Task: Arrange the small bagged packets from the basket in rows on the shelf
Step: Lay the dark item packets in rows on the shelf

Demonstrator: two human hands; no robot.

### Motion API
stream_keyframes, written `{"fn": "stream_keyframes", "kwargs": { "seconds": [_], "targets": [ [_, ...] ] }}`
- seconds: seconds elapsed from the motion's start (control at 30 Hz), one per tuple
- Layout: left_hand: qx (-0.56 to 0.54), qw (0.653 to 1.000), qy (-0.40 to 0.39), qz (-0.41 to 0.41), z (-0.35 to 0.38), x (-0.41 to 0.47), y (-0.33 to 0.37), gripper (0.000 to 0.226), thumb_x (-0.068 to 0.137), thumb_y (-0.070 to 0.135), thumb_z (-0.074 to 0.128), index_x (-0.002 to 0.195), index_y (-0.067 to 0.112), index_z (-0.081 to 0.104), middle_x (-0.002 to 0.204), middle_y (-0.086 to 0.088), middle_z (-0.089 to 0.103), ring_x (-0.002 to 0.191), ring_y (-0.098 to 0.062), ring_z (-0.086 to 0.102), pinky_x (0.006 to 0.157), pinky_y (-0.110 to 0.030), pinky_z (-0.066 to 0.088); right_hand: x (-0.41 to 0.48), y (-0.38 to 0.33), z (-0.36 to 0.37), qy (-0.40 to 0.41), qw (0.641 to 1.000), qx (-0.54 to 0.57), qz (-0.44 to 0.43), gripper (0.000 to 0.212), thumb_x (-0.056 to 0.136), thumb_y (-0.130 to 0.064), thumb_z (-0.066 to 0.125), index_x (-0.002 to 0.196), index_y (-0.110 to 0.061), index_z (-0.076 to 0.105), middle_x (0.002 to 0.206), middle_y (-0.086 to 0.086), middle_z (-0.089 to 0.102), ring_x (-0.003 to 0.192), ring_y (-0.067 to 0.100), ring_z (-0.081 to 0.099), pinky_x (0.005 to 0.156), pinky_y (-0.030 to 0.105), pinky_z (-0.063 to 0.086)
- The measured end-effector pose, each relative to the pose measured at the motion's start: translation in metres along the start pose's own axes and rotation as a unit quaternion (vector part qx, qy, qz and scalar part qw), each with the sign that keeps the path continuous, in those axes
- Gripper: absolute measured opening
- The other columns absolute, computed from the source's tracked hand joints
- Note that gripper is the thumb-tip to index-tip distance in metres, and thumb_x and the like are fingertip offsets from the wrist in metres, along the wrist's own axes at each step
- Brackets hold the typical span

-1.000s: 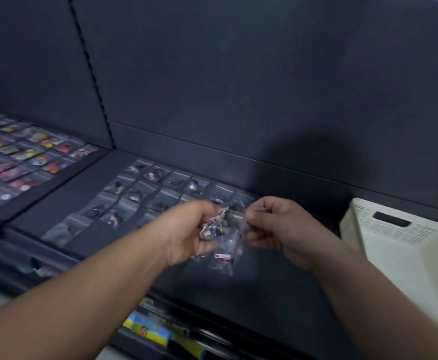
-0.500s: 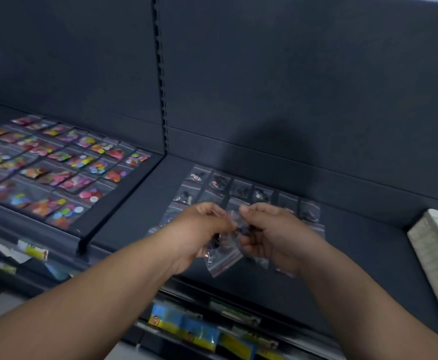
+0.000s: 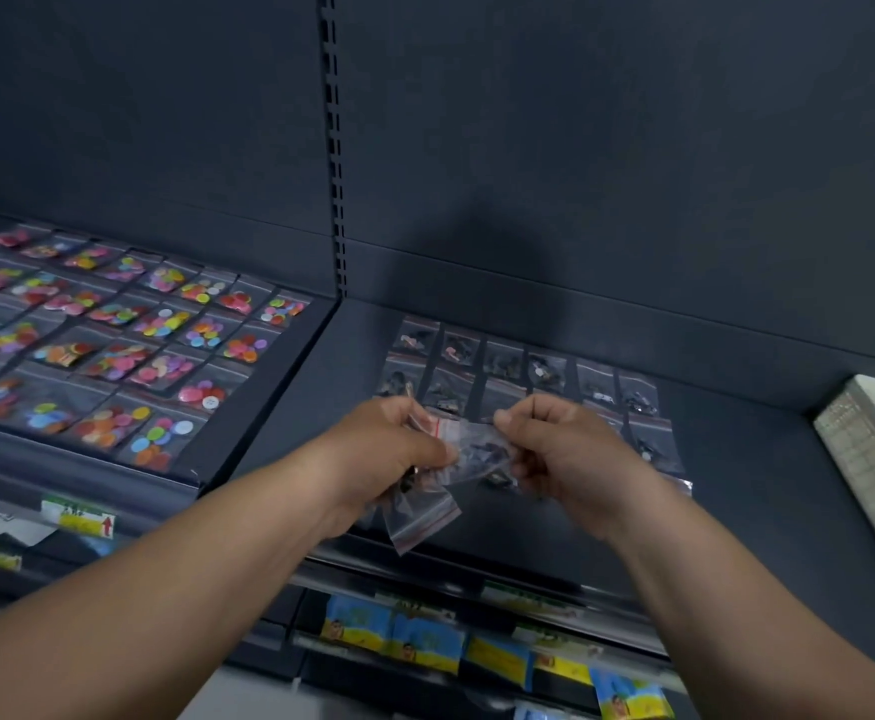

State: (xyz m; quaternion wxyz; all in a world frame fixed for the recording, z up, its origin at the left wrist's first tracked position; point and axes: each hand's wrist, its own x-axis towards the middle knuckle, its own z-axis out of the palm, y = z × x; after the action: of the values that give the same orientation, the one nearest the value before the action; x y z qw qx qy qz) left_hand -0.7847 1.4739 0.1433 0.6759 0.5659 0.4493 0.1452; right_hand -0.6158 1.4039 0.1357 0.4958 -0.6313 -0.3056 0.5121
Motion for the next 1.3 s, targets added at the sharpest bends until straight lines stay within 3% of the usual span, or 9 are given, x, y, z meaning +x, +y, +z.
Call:
{"fn": "stream_keyframes", "kwargs": {
  "seconds": [0.1,0.17,0.27,0.43,0.57,0.77,0.97,1.17,1.3],
  "targets": [
    [0.018,1.000,-0.008,0.009,-0.003,-0.001,0.000,0.019,0.079,0.005,0.070,0.081,0.016,0.054,0.070,-0.006,0.060,0.057,-0.018,0.051,0.058,-0.030,0.035,-0.001,-0.002,0.004,-0.083,0.996,0.006,0.027,0.003,0.089,-0.019,0.060,0.092,-0.017,0.061,0.077,0.001,0.066,0.069,0.012,0.062,0.060,0.024,0.050],
    [0.015,1.000,-0.010,0.009,-0.005,-0.001,0.000,0.019,0.079,0.005,0.069,0.079,0.017,0.054,0.067,-0.005,0.060,0.059,-0.018,0.051,0.059,-0.030,0.035,-0.003,-0.002,0.007,-0.130,0.990,-0.020,0.053,0.017,0.088,-0.010,0.061,0.103,-0.017,0.061,0.083,0.003,0.066,0.074,0.014,0.062,0.062,0.024,0.050],
    [-0.002,1.000,0.004,0.004,-0.009,-0.001,0.002,0.016,0.079,0.004,0.069,0.083,0.015,0.059,0.067,-0.005,0.061,0.057,-0.017,0.052,0.058,-0.028,0.036,-0.005,0.000,0.007,-0.148,0.986,-0.041,0.061,0.016,0.086,0.001,0.059,0.093,-0.014,0.060,0.077,0.004,0.063,0.068,0.015,0.061,0.055,0.020,0.047],
    [-0.039,0.999,-0.007,-0.005,-0.009,-0.003,0.006,0.015,0.080,0.001,0.067,0.087,0.012,0.060,0.069,-0.006,0.060,0.051,-0.012,0.055,0.048,-0.019,0.042,-0.008,-0.003,0.007,-0.173,0.982,-0.017,0.073,0.008,0.086,-0.010,0.061,0.080,-0.014,0.059,0.068,0.001,0.060,0.064,0.015,0.058,0.062,0.022,0.048],
    [-0.085,0.996,-0.007,-0.009,-0.007,-0.002,0.006,0.014,0.080,0.010,0.071,0.089,0.013,0.060,0.070,-0.004,0.065,0.057,-0.013,0.059,0.051,-0.020,0.046,-0.008,-0.001,0.011,-0.123,0.991,-0.029,0.044,0.019,0.088,-0.002,0.057,0.074,-0.015,0.057,0.065,0.002,0.063,0.059,0.012,0.059,0.066,0.026,0.047],
    [-0.105,0.994,-0.020,-0.016,-0.009,-0.004,0.001,0.047,0.058,0.032,0.080,0.098,0.014,0.063,0.077,-0.003,0.070,0.073,-0.019,0.058,0.066,-0.029,0.043,-0.009,0.003,0.013,-0.057,0.995,0.059,0.064,0.022,0.092,-0.008,0.053,0.072,-0.018,0.055,0.065,0.000,0.064,0.059,0.014,0.060,0.059,0.025,0.046],
    [-0.057,0.998,0.014,0.016,-0.005,-0.002,-0.004,0.027,0.071,0.004,0.076,0.095,0.010,0.065,0.082,-0.009,0.069,0.073,-0.021,0.060,0.069,-0.036,0.045,-0.011,0.006,0.023,-0.071,0.992,0.081,0.066,0.019,0.092,-0.008,0.053,0.075,-0.016,0.054,0.068,0.003,0.063,0.065,0.017,0.060,0.062,0.027,0.045],
    [-0.037,0.999,0.010,0.006,-0.011,-0.005,-0.006,0.020,0.074,-0.001,0.071,0.080,0.014,0.061,0.068,-0.006,0.064,0.054,-0.017,0.055,0.047,-0.022,0.041,-0.012,0.009,0.027,-0.080,0.989,0.111,0.056,0.012,0.088,-0.007,0.058,0.098,-0.013,0.062,0.076,0.004,0.068,0.063,0.013,0.061,0.059,0.025,0.048],
    [-0.013,1.000,0.004,-0.012,-0.013,-0.007,-0.006,0.021,0.073,0.001,0.074,0.085,0.013,0.062,0.068,-0.005,0.062,0.054,-0.015,0.053,0.050,-0.024,0.039,-0.012,0.012,0.033,-0.065,0.992,0.102,0.032,0.016,0.085,-0.001,0.060,0.098,-0.011,0.063,0.082,0.007,0.069,0.065,0.014,0.062,0.056,0.024,0.050]
  ]
}}
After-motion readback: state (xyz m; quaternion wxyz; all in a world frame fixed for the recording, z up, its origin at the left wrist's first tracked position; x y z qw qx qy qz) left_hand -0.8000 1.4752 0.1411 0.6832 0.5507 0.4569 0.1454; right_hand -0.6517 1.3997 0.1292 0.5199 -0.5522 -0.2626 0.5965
